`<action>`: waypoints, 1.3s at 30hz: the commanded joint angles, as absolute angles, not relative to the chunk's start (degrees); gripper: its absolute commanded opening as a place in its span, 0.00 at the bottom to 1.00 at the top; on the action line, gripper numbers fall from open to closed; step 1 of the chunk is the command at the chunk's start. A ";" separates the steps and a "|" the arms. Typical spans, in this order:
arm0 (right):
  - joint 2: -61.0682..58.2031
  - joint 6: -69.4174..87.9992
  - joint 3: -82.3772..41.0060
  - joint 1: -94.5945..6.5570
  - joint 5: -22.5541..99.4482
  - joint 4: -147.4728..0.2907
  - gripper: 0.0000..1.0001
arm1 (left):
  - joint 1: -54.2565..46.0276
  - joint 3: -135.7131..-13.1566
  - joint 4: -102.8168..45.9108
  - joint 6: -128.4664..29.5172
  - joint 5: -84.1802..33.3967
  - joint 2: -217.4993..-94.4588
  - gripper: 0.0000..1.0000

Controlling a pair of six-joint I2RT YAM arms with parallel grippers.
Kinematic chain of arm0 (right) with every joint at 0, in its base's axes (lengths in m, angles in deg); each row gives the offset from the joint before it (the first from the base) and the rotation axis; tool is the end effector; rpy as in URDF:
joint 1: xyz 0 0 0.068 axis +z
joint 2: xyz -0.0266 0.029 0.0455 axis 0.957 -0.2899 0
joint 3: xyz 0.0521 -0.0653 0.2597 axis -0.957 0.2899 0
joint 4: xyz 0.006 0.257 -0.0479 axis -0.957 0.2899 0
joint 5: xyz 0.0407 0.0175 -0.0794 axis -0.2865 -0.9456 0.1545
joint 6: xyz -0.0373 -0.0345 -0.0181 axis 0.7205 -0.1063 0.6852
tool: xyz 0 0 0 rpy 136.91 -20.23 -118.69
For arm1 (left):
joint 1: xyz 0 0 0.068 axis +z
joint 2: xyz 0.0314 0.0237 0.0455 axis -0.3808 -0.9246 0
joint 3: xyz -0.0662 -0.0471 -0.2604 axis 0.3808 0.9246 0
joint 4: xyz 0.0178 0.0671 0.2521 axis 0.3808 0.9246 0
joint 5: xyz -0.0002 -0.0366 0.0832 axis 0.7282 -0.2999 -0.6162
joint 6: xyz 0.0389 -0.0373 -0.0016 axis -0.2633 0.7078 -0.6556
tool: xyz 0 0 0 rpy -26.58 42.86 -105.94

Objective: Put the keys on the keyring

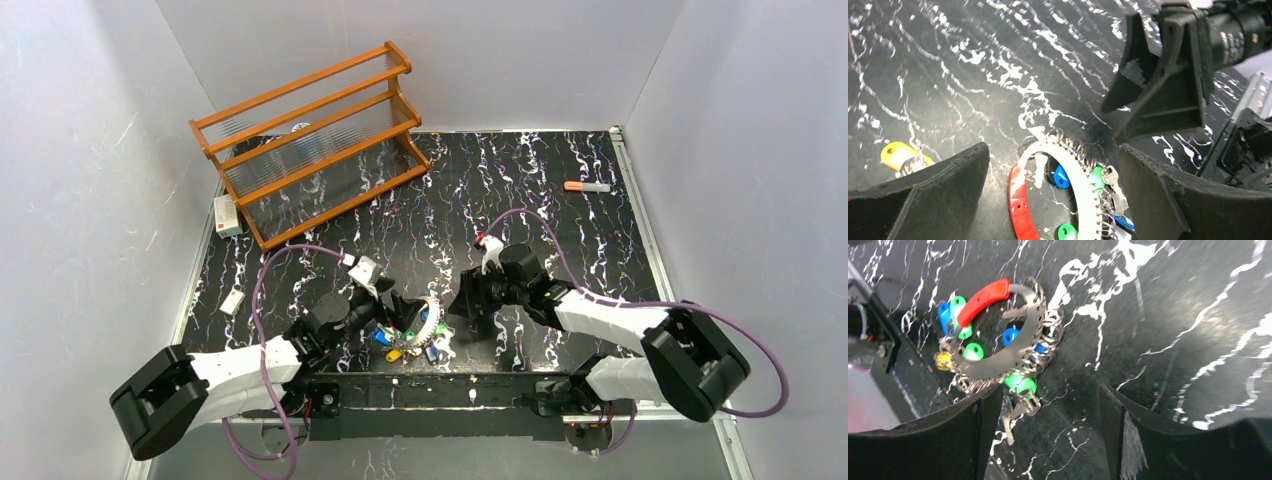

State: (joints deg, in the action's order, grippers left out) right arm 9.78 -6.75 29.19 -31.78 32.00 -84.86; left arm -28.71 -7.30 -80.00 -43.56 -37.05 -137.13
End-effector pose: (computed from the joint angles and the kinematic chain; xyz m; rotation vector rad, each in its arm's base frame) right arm 0.1725 0.1635 0.1740 -0.5149 2.2198 0.8884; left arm 0.1169 -0.1414 0.1833 0.4164 1.5496 -0.8986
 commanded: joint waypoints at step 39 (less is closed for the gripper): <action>3.22 -8.52 20.58 -27.44 26.50 -82.41 0.73 | -27.27 -31.64 -44.84 -50.27 -48.59 -157.40 0.52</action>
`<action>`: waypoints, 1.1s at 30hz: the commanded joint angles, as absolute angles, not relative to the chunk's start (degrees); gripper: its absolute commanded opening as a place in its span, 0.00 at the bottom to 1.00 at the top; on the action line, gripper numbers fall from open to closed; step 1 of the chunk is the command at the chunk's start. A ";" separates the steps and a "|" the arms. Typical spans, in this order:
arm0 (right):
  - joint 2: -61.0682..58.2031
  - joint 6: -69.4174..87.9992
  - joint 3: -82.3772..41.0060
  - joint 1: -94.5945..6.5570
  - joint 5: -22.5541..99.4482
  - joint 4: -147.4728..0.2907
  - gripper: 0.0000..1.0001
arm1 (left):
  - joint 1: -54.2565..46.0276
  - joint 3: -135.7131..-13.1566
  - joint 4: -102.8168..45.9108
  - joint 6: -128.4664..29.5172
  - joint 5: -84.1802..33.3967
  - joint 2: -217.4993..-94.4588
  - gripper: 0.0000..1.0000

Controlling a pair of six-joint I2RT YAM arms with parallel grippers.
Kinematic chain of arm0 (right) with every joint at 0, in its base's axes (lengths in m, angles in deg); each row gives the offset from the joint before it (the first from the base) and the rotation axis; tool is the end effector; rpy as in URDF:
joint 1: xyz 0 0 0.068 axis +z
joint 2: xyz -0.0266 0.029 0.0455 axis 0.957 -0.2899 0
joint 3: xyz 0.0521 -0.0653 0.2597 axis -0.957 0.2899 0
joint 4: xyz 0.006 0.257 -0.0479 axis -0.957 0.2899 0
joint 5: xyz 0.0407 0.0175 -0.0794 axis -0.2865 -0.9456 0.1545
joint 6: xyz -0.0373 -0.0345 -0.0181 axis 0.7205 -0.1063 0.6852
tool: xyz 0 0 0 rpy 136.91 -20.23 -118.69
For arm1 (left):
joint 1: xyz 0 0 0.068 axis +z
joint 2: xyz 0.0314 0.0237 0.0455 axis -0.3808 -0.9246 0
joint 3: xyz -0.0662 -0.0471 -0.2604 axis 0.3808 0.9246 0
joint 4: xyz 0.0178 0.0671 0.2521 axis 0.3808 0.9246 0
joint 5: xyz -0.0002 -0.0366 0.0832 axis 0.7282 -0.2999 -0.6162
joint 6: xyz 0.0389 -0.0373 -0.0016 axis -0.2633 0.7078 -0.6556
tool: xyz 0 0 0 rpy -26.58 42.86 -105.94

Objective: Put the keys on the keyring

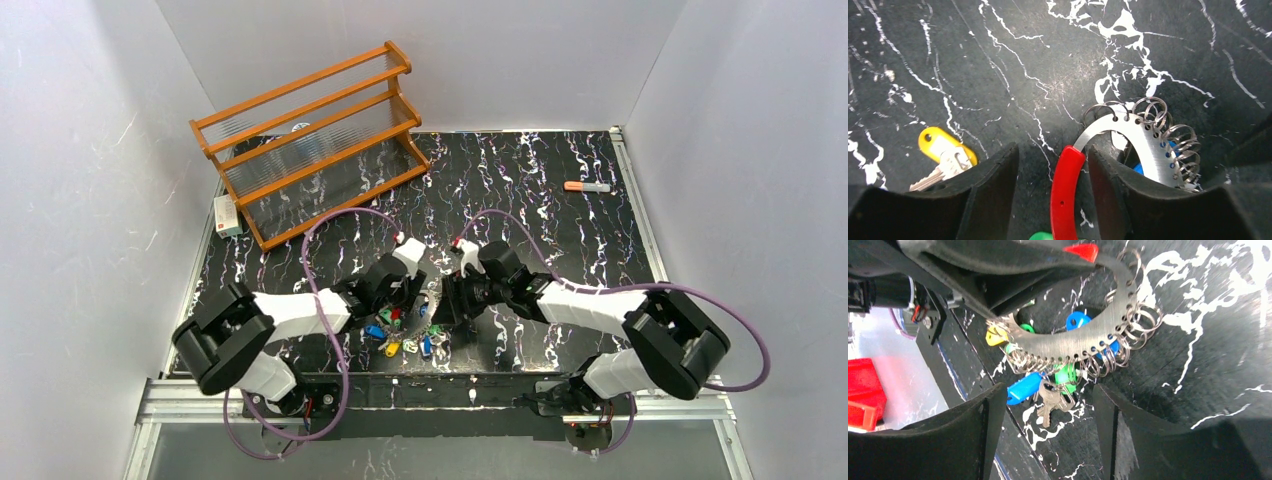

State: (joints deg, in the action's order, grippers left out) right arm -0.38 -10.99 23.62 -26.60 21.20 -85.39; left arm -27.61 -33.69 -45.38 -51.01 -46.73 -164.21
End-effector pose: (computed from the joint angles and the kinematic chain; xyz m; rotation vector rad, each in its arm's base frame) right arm 0.1717 0.2031 0.1643 -0.6655 2.3305 1.1379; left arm 0.1857 -0.2087 0.1595 0.6097 2.0678 -0.3688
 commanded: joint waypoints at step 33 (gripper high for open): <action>-5.97 -17.86 26.30 -34.74 10.57 -98.28 0.30 | -26.92 -8.07 -63.33 -42.16 -34.49 -127.78 0.59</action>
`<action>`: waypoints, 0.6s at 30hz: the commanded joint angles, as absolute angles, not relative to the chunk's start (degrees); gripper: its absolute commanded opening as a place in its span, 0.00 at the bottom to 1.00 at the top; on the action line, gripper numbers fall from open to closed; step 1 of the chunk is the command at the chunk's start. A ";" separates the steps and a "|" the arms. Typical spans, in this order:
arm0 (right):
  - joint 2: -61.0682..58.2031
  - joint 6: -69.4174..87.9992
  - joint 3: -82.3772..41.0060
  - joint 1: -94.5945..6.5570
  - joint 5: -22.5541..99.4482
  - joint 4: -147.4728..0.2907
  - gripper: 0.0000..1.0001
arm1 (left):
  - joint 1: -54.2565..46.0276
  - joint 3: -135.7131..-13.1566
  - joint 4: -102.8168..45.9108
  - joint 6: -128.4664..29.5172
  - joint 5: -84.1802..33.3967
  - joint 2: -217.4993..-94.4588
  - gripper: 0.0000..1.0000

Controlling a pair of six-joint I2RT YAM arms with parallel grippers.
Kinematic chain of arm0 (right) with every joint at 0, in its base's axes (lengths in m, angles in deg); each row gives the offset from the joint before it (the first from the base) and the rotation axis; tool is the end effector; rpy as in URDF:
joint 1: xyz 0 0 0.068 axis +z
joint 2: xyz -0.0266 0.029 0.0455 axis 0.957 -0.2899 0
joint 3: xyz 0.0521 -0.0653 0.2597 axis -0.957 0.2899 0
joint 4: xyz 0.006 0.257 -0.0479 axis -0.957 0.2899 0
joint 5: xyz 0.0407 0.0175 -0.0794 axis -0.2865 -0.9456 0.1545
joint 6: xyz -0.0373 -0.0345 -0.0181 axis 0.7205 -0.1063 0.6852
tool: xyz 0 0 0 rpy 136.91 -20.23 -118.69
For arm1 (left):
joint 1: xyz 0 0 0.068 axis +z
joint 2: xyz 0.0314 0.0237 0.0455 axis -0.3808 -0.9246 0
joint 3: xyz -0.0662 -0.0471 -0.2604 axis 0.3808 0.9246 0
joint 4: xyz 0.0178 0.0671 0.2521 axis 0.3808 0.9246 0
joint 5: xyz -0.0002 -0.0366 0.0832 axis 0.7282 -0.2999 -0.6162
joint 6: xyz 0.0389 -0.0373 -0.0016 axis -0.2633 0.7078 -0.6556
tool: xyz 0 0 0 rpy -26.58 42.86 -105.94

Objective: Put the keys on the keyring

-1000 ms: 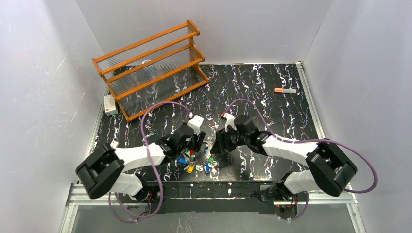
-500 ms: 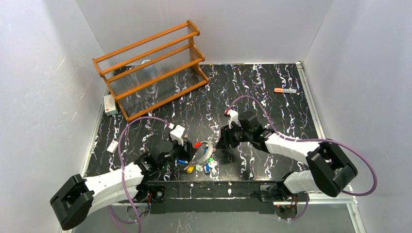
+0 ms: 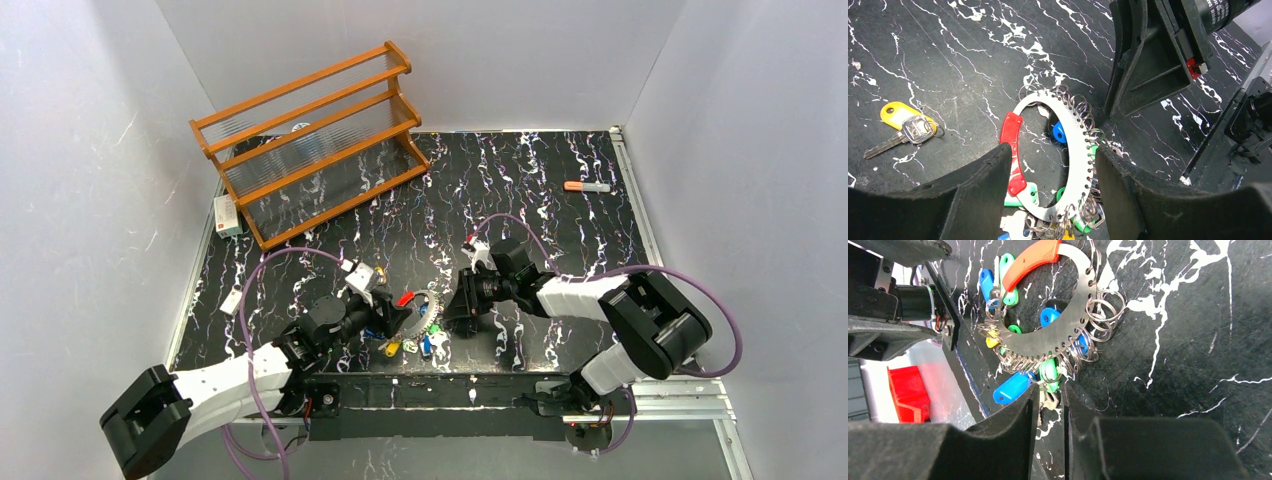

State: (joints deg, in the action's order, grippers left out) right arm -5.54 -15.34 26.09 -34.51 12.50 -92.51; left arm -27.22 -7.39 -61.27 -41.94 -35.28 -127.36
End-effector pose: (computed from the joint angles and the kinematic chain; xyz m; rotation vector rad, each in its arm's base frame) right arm 0.1950 0.1811 0.1420 -0.5056 2.3854 1.2717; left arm 0.1117 -0.1296 0.1749 0.4429 1.7096 -0.8651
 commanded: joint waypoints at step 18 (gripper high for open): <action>-11.25 -19.24 24.07 -34.66 16.32 -99.20 0.31 | -26.97 -6.93 -65.44 -39.58 -36.44 -129.31 0.57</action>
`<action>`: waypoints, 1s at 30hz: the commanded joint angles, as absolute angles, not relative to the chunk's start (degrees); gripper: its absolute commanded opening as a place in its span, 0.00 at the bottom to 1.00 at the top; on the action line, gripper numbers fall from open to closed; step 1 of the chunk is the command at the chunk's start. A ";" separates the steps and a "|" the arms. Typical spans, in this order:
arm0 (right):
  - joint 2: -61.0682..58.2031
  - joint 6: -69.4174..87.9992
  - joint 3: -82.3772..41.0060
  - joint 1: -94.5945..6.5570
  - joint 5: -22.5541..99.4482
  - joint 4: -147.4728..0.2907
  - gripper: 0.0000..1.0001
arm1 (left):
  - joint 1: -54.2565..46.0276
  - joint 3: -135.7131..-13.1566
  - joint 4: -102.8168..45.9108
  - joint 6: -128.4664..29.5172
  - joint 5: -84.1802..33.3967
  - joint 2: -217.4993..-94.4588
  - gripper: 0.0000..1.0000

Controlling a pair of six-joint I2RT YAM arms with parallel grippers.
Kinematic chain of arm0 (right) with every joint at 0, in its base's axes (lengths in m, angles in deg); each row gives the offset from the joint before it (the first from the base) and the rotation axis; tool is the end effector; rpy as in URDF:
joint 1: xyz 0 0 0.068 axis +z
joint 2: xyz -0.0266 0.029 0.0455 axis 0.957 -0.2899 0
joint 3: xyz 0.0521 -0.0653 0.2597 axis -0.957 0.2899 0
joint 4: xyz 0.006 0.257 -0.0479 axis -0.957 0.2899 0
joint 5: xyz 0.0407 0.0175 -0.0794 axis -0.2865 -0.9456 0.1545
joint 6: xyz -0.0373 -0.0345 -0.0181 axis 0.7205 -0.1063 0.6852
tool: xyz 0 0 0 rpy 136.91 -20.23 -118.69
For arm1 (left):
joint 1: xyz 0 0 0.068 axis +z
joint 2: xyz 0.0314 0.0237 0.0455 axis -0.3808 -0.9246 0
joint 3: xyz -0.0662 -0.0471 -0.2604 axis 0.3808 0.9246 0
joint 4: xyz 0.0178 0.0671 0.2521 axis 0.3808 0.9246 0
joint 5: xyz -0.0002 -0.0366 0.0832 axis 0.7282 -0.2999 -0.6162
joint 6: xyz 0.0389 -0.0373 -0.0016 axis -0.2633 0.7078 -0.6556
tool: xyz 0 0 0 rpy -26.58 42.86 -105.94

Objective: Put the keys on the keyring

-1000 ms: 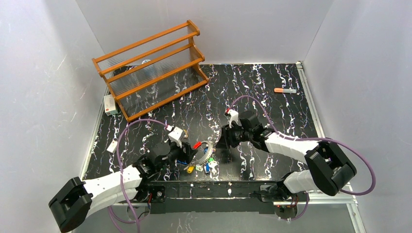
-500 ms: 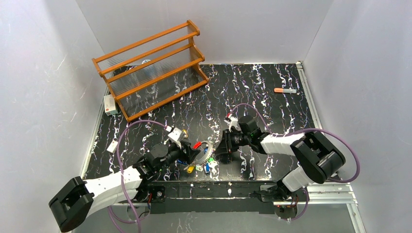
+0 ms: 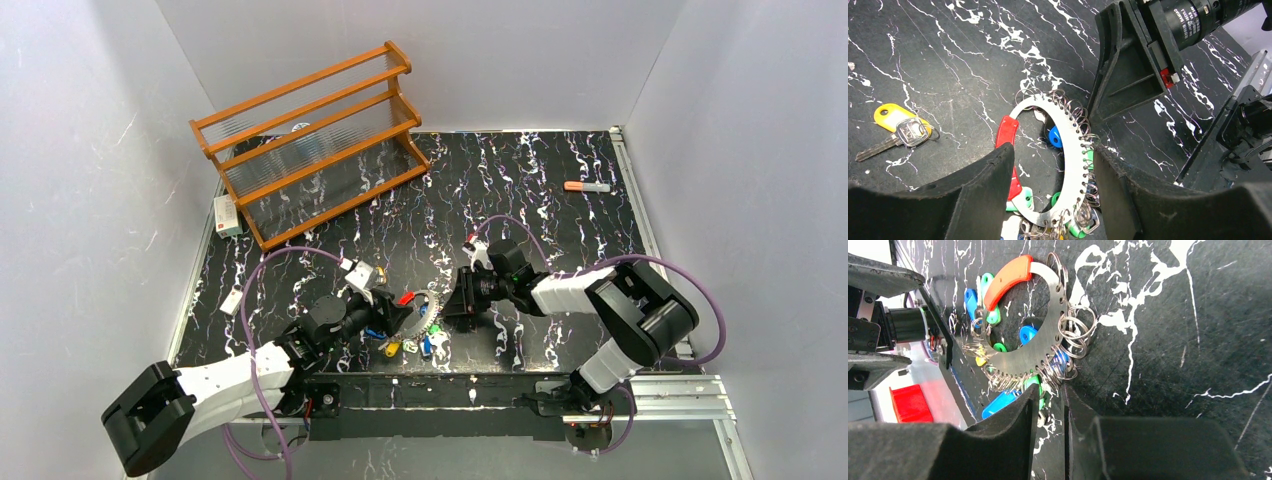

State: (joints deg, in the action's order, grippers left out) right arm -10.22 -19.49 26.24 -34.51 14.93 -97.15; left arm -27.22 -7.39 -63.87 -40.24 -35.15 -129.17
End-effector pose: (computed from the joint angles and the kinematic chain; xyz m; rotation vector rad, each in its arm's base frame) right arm 0.2012 0.1844 0.1271 -0.3942 2.4259 1.2552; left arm 0.1132 -0.1315 0.1751 0.4167 1.7064 -0.8939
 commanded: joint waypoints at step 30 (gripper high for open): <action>-6.04 -16.17 22.23 -34.64 13.11 -95.52 0.30 | -26.92 -6.44 -66.56 -39.87 -36.54 -130.13 0.54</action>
